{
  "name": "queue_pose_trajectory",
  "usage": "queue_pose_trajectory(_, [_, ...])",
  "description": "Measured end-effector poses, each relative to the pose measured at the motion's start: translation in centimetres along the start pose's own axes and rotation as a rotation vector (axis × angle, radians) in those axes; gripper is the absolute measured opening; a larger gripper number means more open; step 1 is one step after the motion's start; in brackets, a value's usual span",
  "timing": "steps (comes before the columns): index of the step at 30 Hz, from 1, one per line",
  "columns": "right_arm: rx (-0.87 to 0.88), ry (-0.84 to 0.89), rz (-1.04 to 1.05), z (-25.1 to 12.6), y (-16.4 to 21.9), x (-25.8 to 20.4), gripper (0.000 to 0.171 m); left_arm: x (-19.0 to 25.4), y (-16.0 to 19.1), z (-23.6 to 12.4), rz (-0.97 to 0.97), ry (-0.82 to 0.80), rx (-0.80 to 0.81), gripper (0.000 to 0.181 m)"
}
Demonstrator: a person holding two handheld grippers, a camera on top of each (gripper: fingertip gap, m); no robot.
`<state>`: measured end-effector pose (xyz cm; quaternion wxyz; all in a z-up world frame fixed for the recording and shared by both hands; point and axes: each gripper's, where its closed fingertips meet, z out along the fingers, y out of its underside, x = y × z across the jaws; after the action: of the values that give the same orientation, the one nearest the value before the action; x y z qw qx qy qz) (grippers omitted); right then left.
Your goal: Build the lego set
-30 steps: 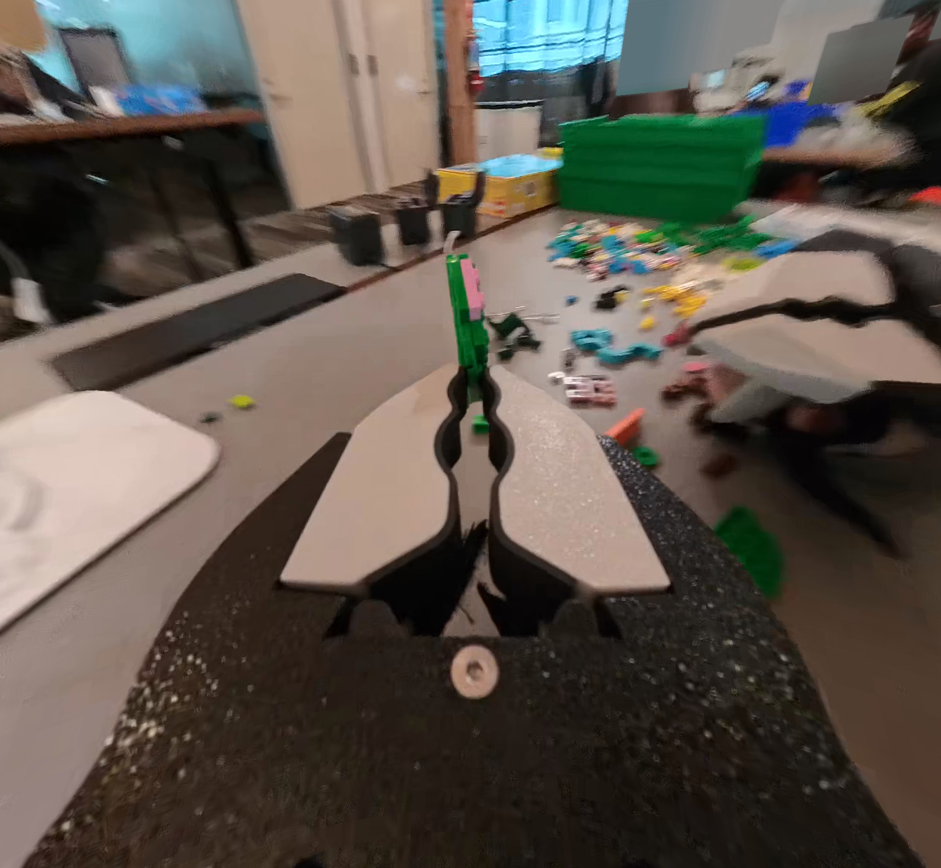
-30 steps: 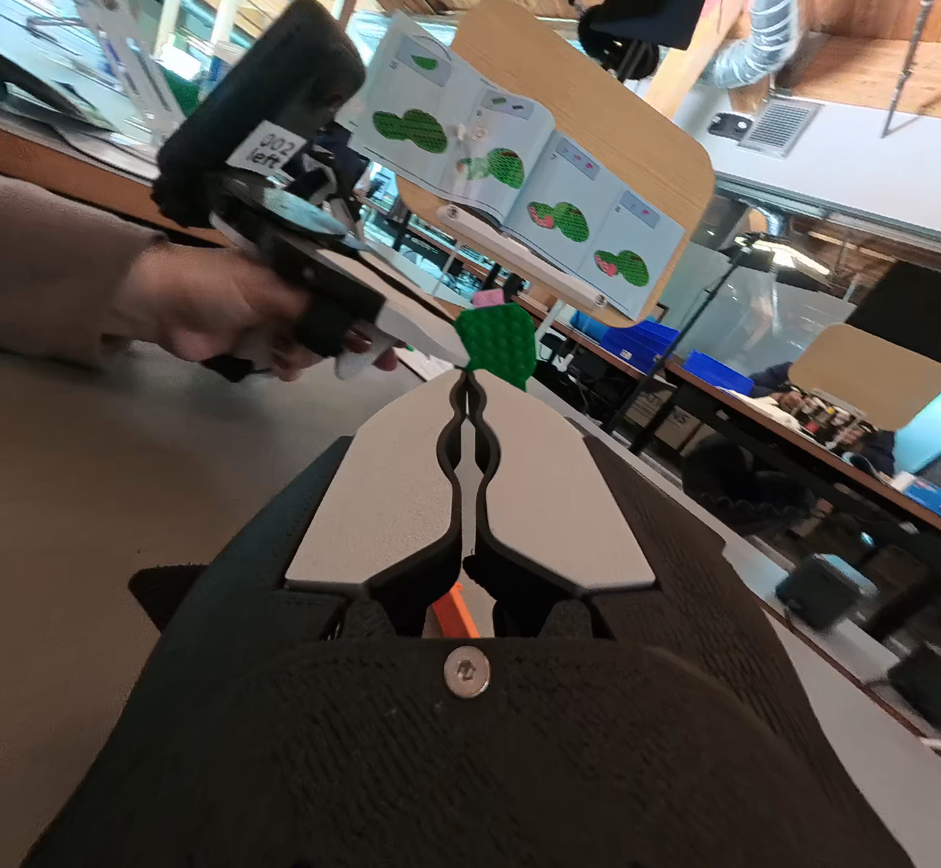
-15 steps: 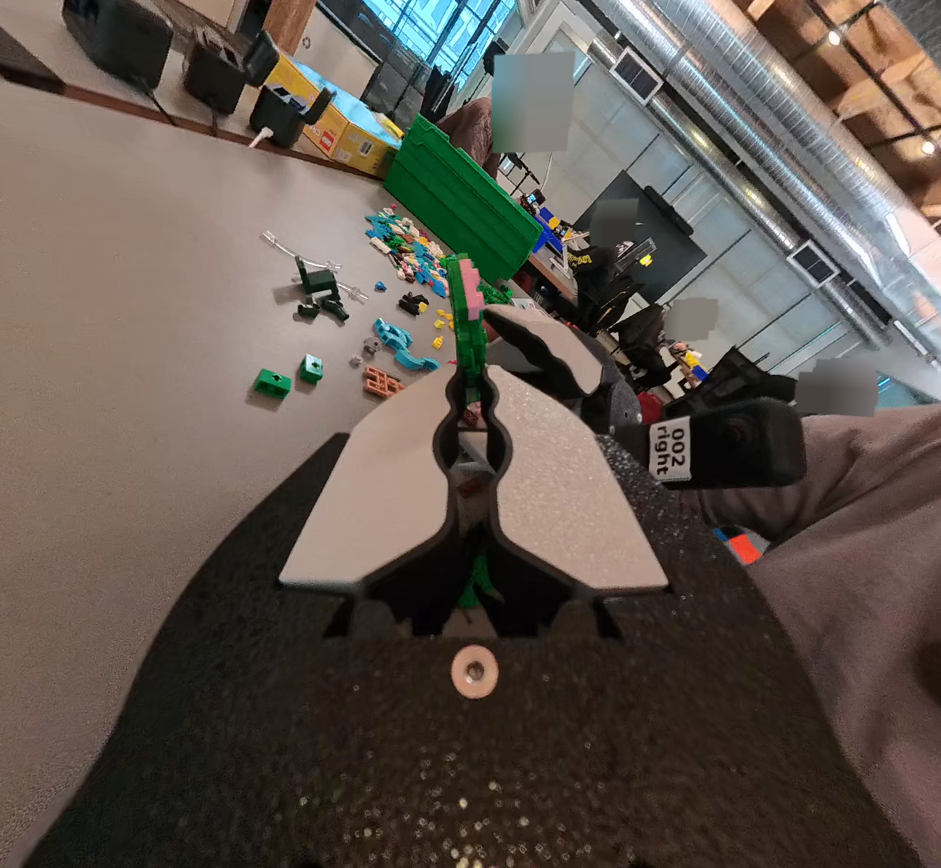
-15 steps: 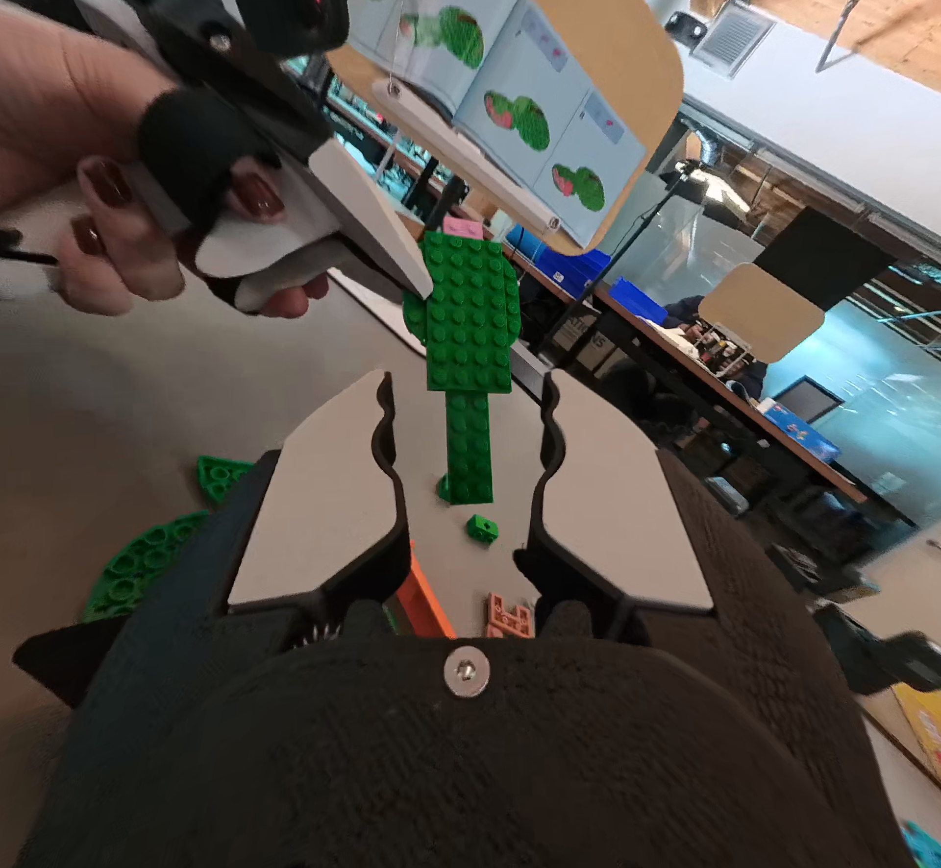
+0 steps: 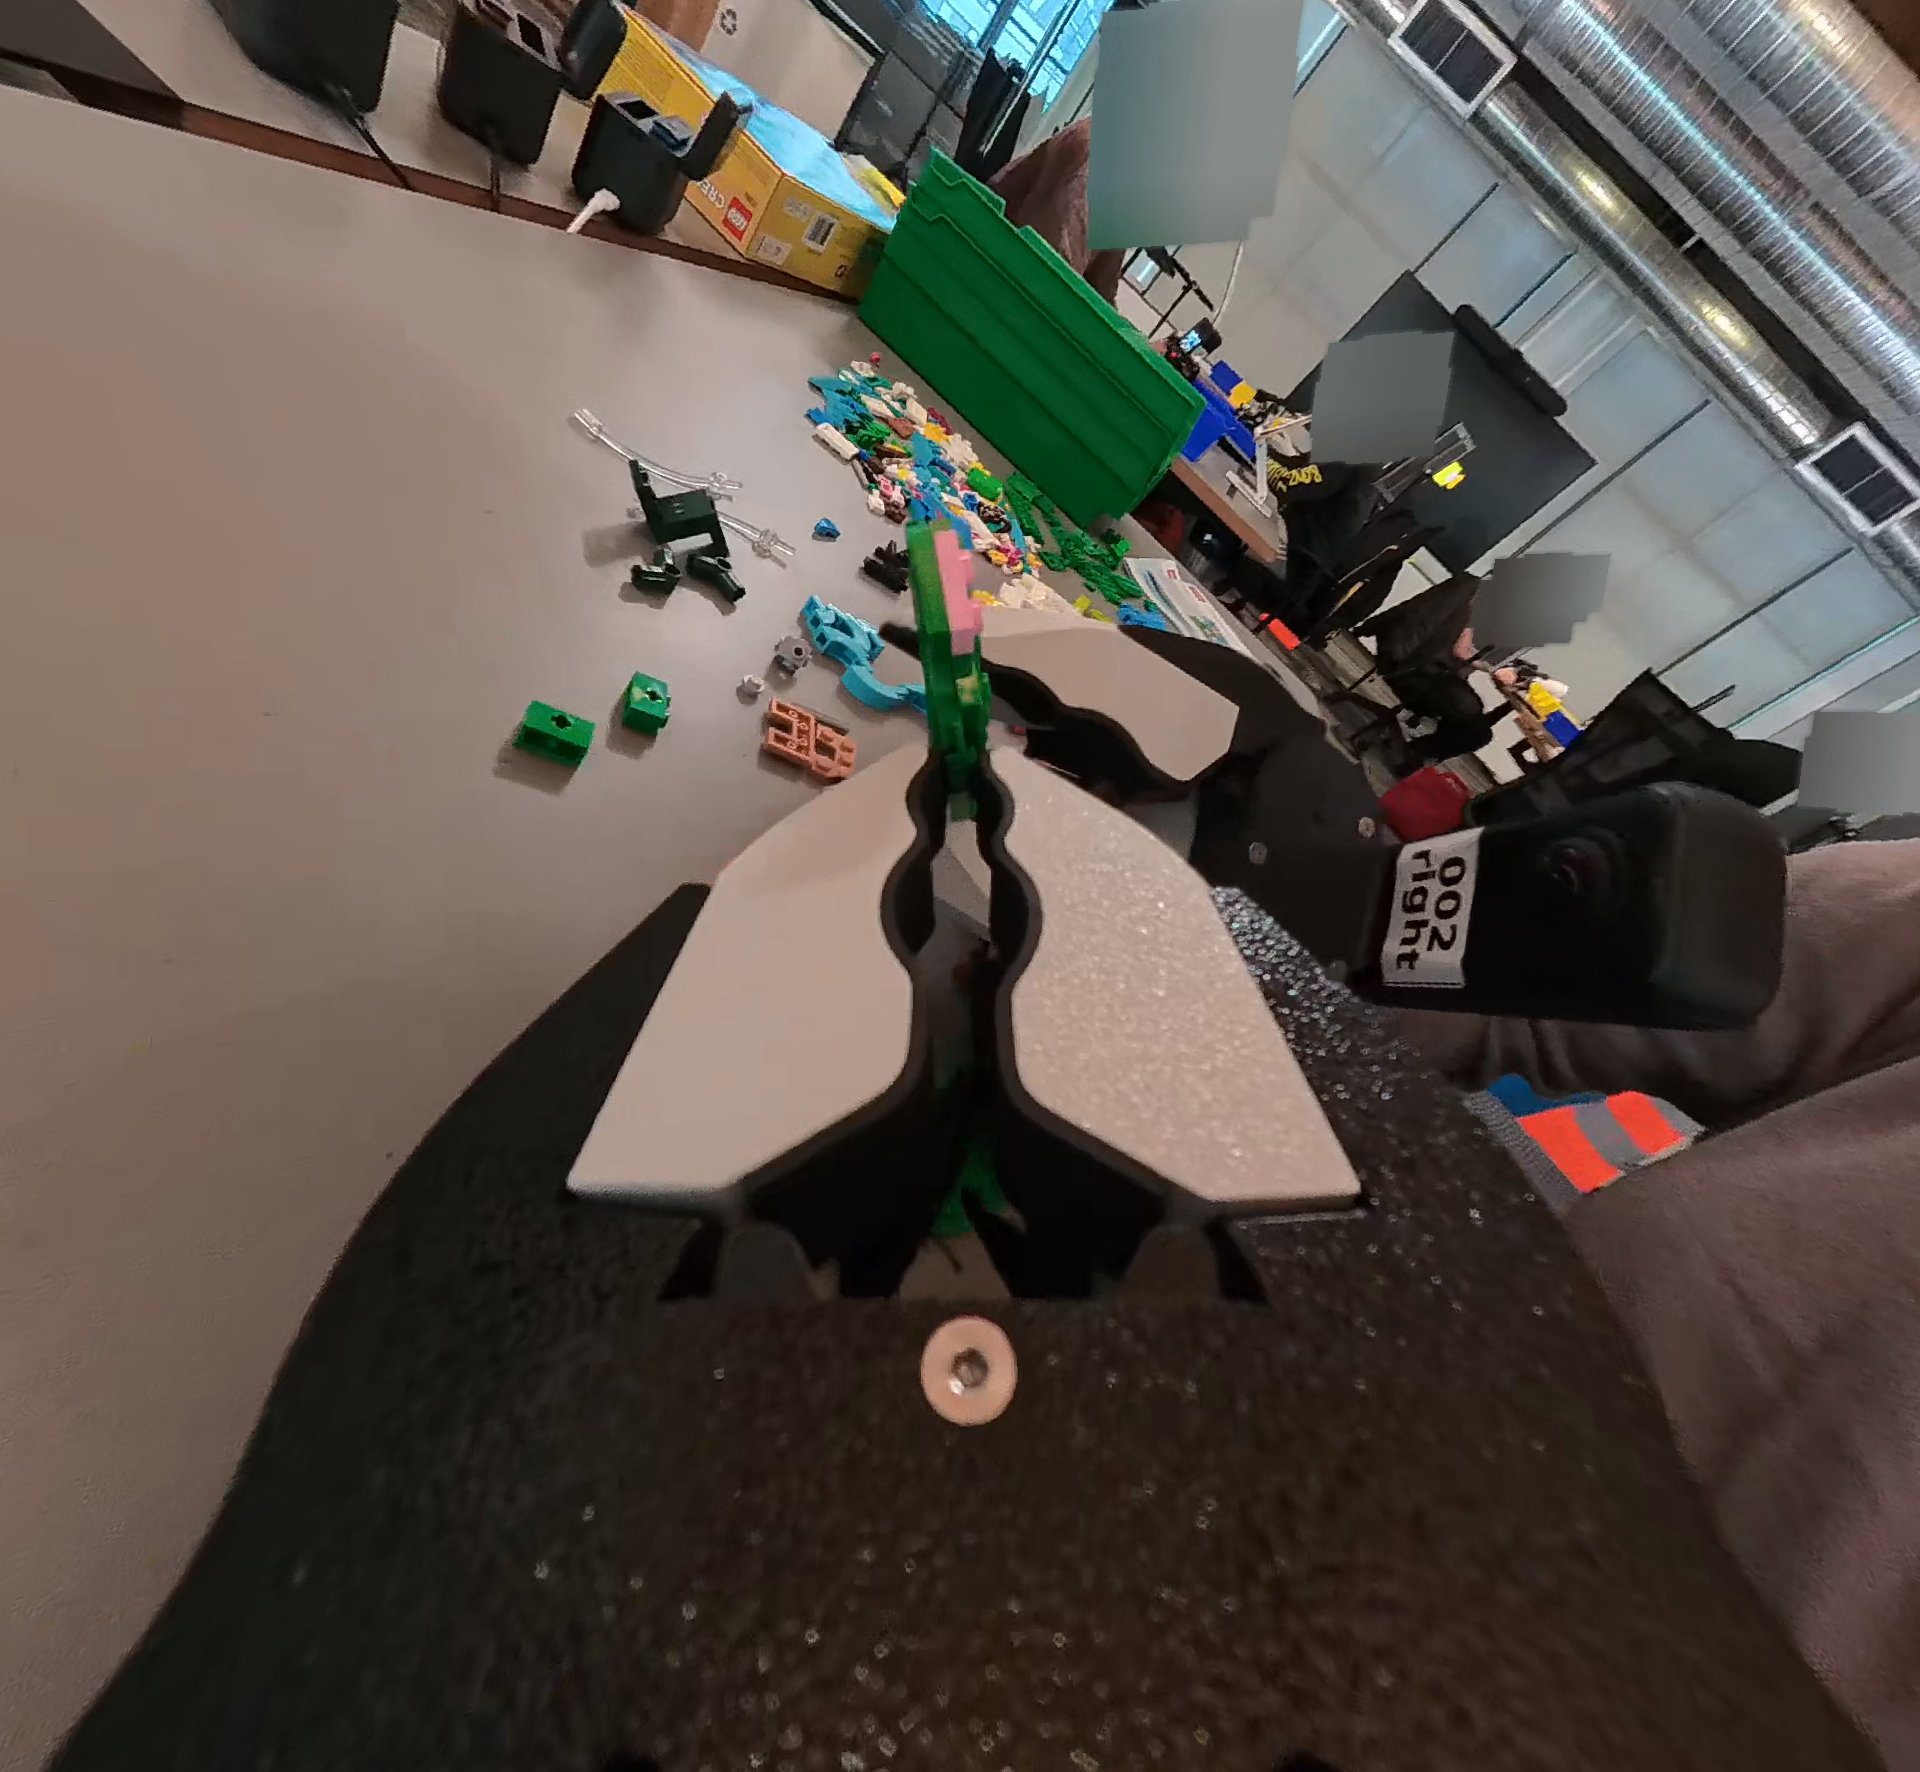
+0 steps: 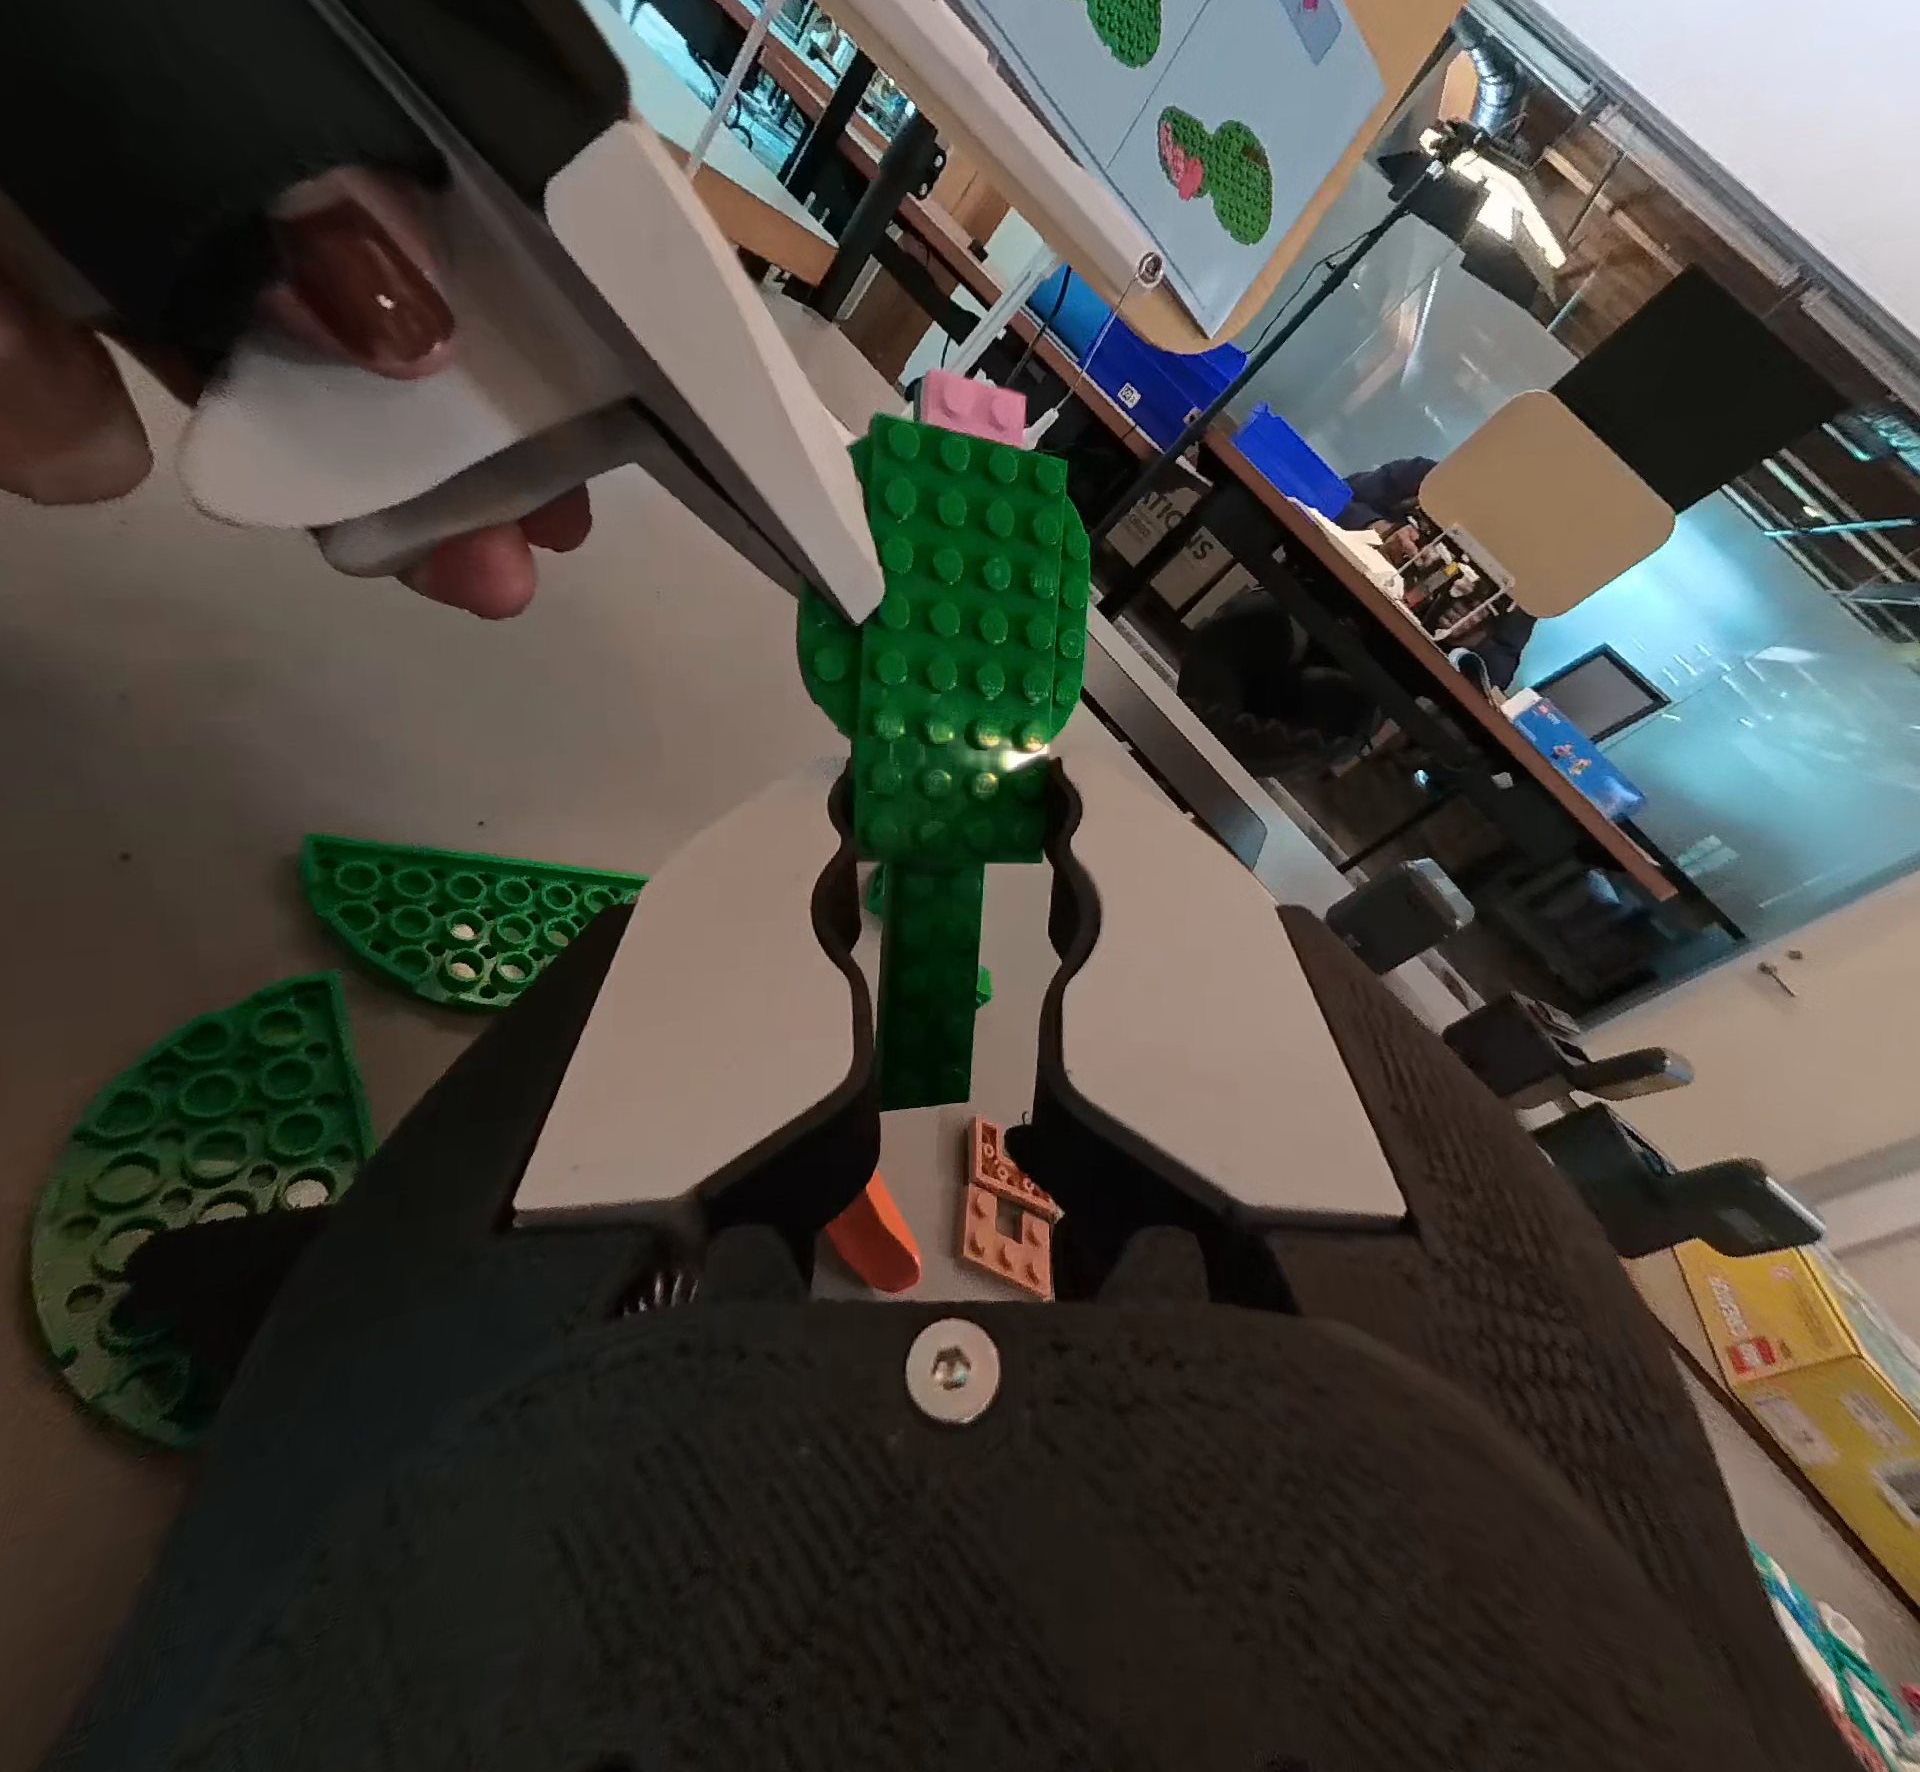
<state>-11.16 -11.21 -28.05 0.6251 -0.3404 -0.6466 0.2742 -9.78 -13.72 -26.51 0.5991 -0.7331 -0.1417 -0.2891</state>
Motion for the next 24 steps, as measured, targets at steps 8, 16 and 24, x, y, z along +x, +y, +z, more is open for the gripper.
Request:
queue_pose_trajectory(8, [-0.033,-0.055,0.054,0.1,0.4,-0.3,0.034,0.4,0.6,0.4,0.181,-0.063,-0.039,0.005])
queue_pose_trajectory(16, [0.039,-0.134,0.095,-0.6,-0.6,-1.0,0.043,0.0,0.2,-0.5,0.323,-0.026,-0.049,0.005])
queue_pose_trajectory(24, [0.151,-0.411,0.401,-2.1,-2.9,-2.4,0.050,1.8,1.1,-2.3,0.616,0.175,-0.109,0.005])
